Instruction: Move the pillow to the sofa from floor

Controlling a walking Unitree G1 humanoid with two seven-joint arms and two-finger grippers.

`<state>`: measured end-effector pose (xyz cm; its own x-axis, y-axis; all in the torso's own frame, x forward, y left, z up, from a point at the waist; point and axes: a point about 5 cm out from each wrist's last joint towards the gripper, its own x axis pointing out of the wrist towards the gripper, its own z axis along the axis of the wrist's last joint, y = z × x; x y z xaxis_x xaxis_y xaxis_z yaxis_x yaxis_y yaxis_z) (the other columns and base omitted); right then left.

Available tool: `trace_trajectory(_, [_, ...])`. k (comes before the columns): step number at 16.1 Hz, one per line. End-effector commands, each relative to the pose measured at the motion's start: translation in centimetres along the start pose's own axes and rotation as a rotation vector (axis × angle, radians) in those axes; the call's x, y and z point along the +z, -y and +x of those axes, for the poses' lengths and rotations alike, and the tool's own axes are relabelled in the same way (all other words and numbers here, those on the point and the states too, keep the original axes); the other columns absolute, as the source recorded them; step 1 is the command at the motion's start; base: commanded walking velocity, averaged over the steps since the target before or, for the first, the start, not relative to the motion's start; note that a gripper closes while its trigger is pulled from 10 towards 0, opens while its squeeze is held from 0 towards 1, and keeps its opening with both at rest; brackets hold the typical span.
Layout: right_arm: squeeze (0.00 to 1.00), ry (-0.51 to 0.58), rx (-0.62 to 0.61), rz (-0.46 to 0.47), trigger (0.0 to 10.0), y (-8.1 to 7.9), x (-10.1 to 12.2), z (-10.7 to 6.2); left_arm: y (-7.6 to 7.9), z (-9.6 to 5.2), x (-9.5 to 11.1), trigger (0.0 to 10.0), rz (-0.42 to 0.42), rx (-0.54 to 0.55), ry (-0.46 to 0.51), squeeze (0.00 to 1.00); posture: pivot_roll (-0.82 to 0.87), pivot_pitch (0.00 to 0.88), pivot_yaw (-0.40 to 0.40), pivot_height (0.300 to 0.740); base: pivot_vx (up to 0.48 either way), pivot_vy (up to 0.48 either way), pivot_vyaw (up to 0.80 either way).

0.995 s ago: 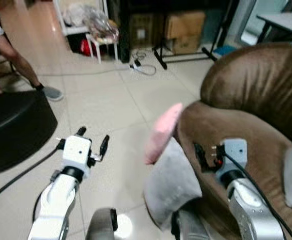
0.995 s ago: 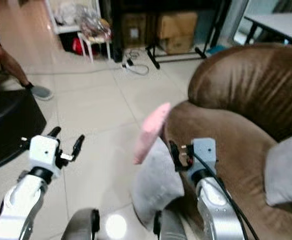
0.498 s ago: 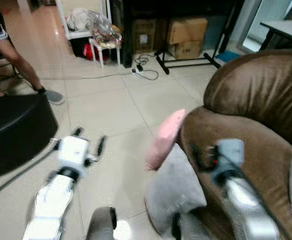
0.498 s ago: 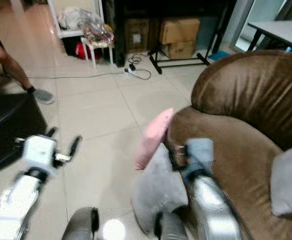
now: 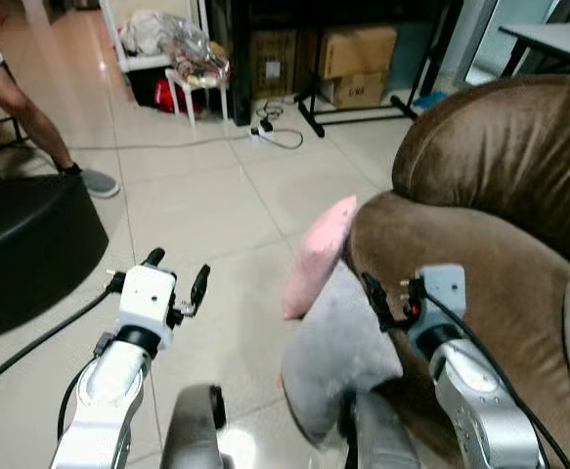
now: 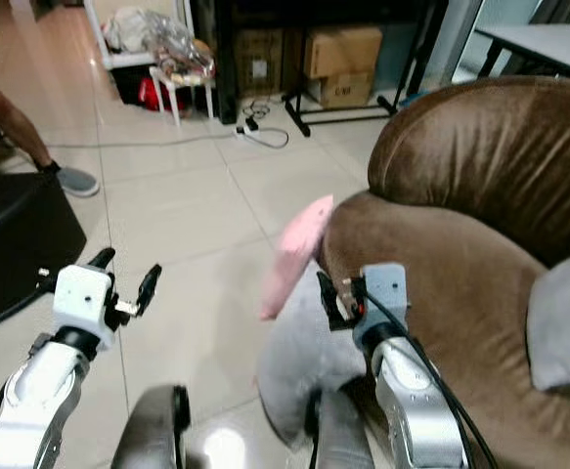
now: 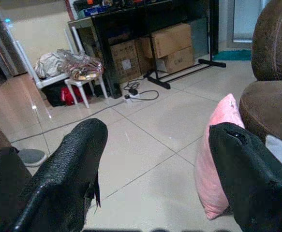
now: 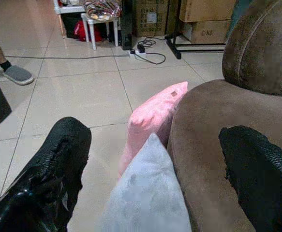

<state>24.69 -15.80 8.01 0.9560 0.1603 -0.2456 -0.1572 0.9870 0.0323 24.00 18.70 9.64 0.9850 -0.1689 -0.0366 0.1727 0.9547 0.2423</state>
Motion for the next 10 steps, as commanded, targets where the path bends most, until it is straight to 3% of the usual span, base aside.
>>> trace_trajectory(1, [0.00, -0.008, 0.005, -0.004, 10.0, 0.19, 0.00, 0.26, 0.00, 0.14, -0.07, 10.0, 0.011, -0.002, -0.008, 0.00, -0.01, 0.000, -0.039, 0.525, 0.000, 0.000, 0.00])
trace_trajectory(5, [0.00, -0.011, 0.020, -0.004, 10.0, 0.03, -0.04, 0.48, 0.03, 0.05, -0.22, 10.0, 0.011, 0.005, -0.014, 0.00, -0.01, 0.000, -0.046, 0.480, 0.000, 0.000, 0.00])
trace_trajectory(9, [0.00, -0.016, 0.040, -0.004, 10.0, 0.01, -0.05, 0.47, 0.17, -0.18, -0.42, 10.0, 0.005, 0.007, -0.021, 0.00, -0.02, 0.000, -0.054, 0.470, 0.000, 0.000, 0.00])
trace_trajectory(10, [1.00, -0.013, 0.051, 0.003, 10.0, -0.02, -0.02, 0.44, 0.29, -0.35, -0.50, 10.0, 0.002, 0.008, -0.024, 0.00, -0.02, 0.000, -0.063, 0.470, 0.000, 0.000, 0.00])
